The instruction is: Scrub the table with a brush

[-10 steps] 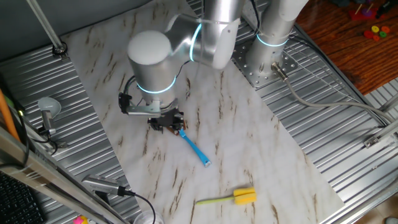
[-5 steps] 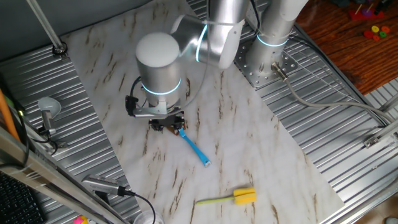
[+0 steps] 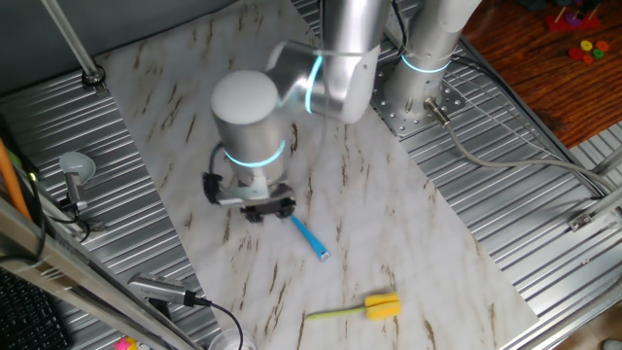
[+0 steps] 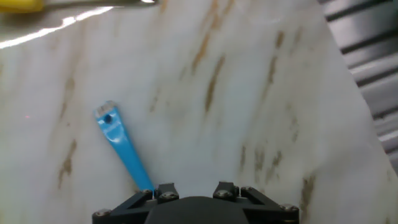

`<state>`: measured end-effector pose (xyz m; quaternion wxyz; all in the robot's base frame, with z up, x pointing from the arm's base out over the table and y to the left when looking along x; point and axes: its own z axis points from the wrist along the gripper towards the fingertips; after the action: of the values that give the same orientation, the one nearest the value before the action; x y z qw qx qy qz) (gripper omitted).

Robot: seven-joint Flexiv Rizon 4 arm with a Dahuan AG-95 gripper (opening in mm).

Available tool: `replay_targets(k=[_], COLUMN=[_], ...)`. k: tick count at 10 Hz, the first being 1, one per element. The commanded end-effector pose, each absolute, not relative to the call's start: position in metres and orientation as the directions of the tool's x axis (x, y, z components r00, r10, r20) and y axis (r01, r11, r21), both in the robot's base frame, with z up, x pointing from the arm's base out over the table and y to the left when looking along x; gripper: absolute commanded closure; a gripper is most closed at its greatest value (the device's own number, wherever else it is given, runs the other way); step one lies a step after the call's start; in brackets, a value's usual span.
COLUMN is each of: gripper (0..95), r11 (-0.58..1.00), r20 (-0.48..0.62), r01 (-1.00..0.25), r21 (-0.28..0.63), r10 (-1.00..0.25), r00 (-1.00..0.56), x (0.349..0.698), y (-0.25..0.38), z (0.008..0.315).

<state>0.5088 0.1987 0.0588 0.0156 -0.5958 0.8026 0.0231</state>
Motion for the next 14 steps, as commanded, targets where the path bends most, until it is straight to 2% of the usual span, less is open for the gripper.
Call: replay_targets(k=[1,5,9,14], gripper=[57.0,57.0,57.0,57.0], r11=[0.204,0.126,0.122,0.099], r20=[-0.033,-0.004,-0.075,-0.096], r01=[-0.979,-0.992,-0.992,-0.994], r21=[-0.002,-0.012,0.028,0.039], r10=[-0.979,-0.992,-0.99,-0.99], r00=[-0.203,-0.126,-0.123,-0.103], x=[0.507,0.507,0.5,0.474], y=[0.195,0.195,0.221,0.232], z=[0.061,0.061,0.041,0.03])
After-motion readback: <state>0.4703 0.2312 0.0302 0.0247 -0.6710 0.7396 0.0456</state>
